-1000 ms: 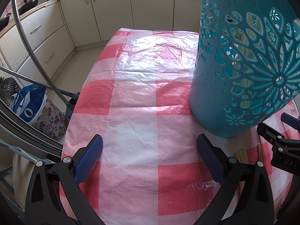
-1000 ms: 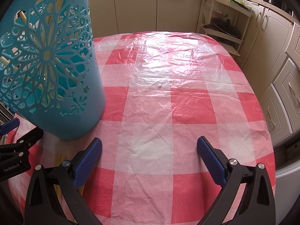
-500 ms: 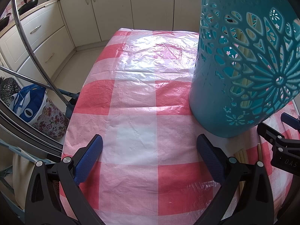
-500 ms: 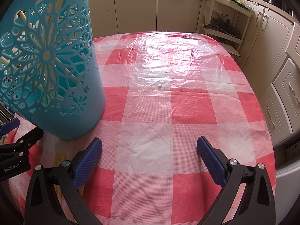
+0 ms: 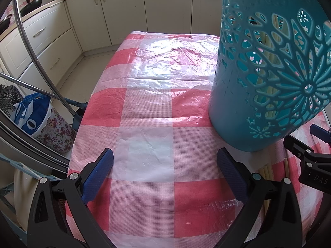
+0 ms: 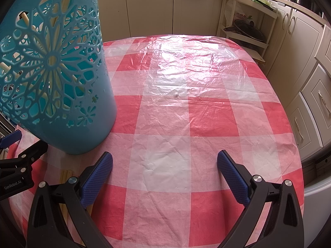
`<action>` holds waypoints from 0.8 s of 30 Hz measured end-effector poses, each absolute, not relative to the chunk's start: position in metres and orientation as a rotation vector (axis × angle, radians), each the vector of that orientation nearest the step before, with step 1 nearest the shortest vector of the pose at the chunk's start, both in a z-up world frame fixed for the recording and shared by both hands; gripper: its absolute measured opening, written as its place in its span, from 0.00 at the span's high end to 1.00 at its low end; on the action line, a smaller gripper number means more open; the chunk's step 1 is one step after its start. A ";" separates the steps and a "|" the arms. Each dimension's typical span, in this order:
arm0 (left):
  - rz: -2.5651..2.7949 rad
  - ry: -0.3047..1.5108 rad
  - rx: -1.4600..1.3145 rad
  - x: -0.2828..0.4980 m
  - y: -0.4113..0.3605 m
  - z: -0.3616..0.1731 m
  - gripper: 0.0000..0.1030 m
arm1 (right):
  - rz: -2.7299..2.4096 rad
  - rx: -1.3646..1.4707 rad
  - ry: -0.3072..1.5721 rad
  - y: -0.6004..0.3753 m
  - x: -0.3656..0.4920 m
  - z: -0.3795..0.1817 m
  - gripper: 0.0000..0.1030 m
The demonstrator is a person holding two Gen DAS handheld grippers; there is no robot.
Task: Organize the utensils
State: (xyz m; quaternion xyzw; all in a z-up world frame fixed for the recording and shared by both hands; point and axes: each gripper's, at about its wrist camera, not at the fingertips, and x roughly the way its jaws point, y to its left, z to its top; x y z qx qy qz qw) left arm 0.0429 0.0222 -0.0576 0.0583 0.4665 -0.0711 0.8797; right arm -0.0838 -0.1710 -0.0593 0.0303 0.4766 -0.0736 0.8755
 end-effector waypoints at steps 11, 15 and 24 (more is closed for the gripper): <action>-0.148 0.972 0.121 0.043 0.024 -0.057 0.07 | -0.153 0.063 0.995 -0.171 -0.084 -0.059 0.07; -0.148 0.972 0.121 0.043 0.024 -0.057 0.07 | -0.153 0.063 0.995 -0.171 -0.084 -0.059 0.07; -0.148 0.972 0.121 0.043 0.023 -0.057 0.07 | -0.154 0.063 0.995 -0.171 -0.084 -0.059 0.07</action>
